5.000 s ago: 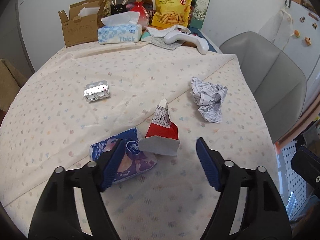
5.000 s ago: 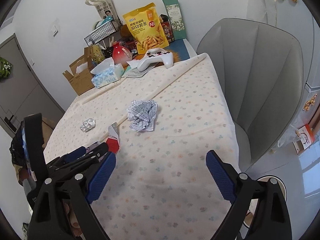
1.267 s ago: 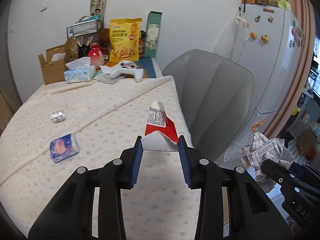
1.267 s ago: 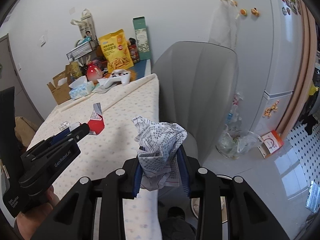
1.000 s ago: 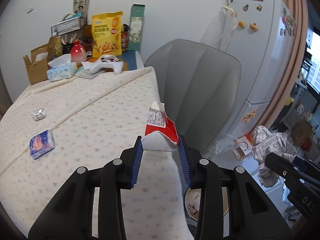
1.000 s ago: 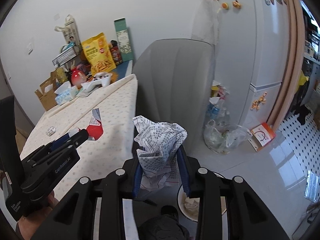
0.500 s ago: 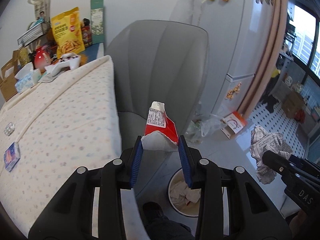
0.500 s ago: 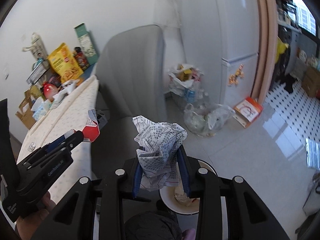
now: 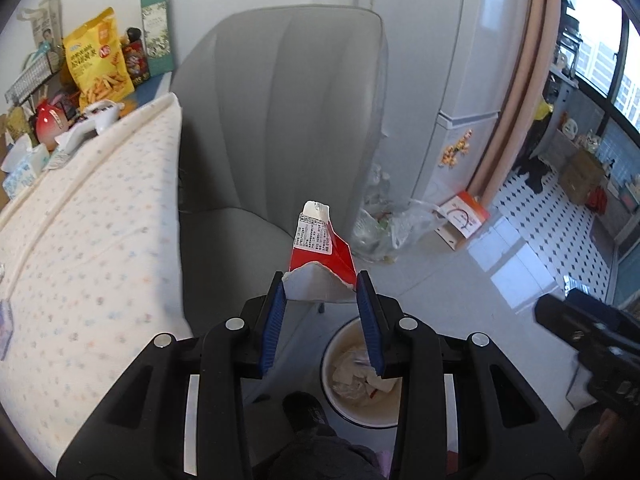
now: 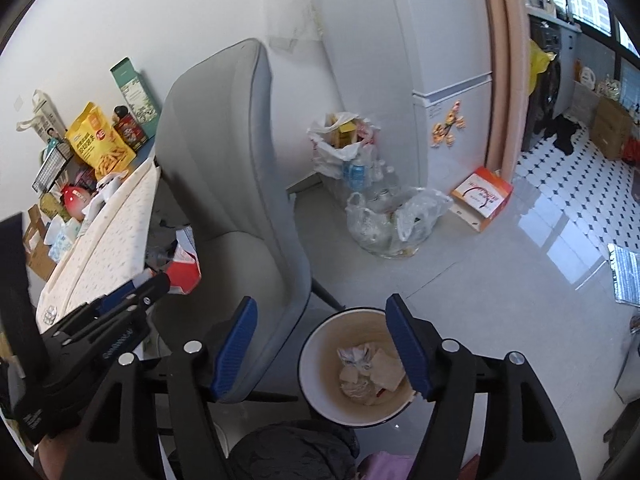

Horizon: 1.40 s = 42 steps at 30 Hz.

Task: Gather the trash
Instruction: 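Open the right tool then the left tool to drop both into the bin, then move both open tools back toward the table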

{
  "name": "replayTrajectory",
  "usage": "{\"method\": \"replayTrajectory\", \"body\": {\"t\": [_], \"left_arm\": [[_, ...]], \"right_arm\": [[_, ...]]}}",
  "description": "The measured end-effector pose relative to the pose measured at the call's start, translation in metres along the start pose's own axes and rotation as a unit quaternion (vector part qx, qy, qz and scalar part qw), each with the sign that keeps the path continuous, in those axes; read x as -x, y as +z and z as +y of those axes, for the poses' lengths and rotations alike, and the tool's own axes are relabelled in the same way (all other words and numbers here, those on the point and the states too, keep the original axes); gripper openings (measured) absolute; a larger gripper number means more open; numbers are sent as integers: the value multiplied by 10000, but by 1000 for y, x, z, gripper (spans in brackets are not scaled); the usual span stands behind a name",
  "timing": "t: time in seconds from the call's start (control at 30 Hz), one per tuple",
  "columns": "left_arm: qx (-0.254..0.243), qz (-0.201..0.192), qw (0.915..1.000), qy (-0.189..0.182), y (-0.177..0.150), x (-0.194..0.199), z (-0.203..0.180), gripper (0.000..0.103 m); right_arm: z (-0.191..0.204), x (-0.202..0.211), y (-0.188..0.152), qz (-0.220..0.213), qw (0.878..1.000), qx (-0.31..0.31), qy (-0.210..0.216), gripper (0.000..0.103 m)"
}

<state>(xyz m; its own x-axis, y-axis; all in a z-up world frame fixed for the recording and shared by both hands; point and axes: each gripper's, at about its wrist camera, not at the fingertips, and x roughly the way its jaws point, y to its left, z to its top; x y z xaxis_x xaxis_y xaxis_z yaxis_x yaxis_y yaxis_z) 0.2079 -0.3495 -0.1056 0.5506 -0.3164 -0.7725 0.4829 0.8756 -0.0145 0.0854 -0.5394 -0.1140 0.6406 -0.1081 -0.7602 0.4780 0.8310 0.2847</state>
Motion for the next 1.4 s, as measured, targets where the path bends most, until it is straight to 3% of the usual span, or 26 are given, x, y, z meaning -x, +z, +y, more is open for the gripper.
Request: {"method": "replayTrajectory", "body": {"t": [0.43,0.53,0.57,0.67,0.73,1.0,1.4], "left_arm": [[-600,425,9947,-712,-19,-17,-55,36],[-752,566,9911,-942,-20,-17,-64,40],[-755,583,9903,-1006,-20,-17,-66,45],[-703,544,9898,-1115,-18,-12,-66,71],[-680,516,9901,-1118,-17,-8,-64,74],[-435,128,9963,-727,-4,18,-27,96],[340,-376,9987,-40,2,70,72,98]], "right_arm": [[-45,31,-14,-165,9977,-439,-500,68],[-53,38,-15,-229,9965,-543,-589,68],[-54,41,-15,-256,9963,-554,-605,68],[-54,47,-13,-339,9960,-550,-614,68],[-53,49,-12,-380,9959,-541,-613,68],[-30,56,-7,-492,9969,-385,-476,75],[59,77,-6,-697,9972,194,179,88]]}}
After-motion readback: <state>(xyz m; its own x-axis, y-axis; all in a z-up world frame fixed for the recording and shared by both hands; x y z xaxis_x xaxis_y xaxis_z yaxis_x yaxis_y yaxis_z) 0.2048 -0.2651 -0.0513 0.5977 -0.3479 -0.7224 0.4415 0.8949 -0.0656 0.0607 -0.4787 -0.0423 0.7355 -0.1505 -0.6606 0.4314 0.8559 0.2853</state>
